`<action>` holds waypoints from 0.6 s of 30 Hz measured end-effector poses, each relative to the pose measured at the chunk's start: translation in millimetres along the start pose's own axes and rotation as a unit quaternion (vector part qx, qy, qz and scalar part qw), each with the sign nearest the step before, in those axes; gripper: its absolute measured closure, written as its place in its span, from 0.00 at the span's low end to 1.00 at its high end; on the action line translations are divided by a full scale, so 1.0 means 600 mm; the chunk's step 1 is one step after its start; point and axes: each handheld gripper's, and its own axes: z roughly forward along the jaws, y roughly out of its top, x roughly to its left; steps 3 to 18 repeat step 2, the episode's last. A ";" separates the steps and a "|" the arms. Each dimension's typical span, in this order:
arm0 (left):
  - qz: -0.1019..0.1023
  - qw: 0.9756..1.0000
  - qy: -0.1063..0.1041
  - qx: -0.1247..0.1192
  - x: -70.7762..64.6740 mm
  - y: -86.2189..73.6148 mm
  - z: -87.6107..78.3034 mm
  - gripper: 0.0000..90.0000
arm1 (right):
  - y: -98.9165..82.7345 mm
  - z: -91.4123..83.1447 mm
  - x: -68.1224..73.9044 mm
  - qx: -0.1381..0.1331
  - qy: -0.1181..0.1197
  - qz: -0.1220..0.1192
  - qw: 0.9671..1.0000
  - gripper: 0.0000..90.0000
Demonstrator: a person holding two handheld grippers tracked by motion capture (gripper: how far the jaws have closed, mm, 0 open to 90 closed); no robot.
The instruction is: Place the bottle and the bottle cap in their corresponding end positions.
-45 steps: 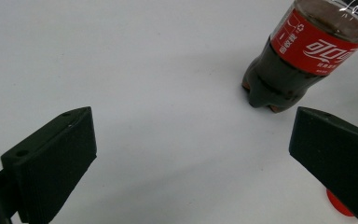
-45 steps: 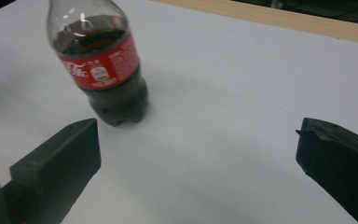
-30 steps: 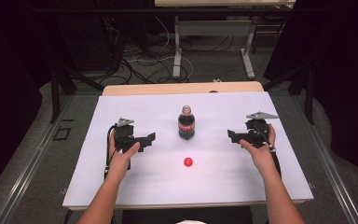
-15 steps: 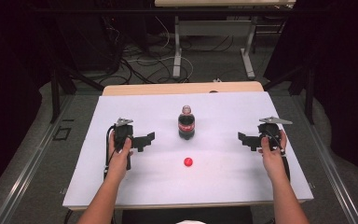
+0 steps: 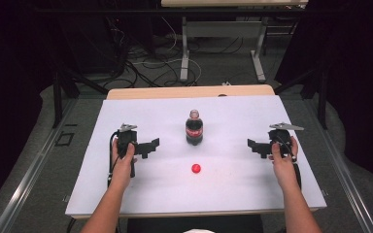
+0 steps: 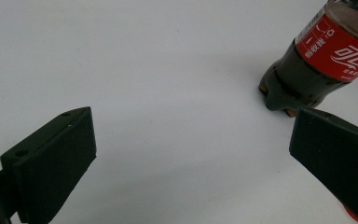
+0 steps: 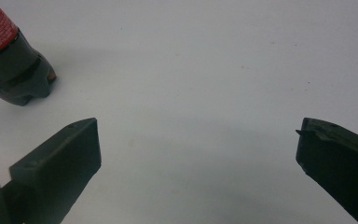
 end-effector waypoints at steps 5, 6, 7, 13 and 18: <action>-0.001 1.000 0.000 0.000 0.001 0.000 0.000 0.01 | 0.001 -0.001 0.001 -0.001 0.002 0.002 1.000 0.00; -0.001 1.000 0.000 0.000 0.001 0.000 0.000 0.01 | 0.001 -0.001 0.001 -0.001 0.002 0.002 1.000 0.00; -0.001 1.000 0.000 0.000 0.001 0.000 0.000 0.01 | 0.001 -0.001 0.001 -0.001 0.002 0.002 1.000 0.00; -0.001 1.000 0.000 0.000 0.001 0.000 0.000 0.01 | 0.001 -0.001 0.001 -0.001 0.002 0.002 1.000 0.00; -0.001 1.000 0.000 0.000 0.001 0.000 0.000 0.01 | 0.001 -0.001 0.001 -0.001 0.002 0.002 1.000 0.00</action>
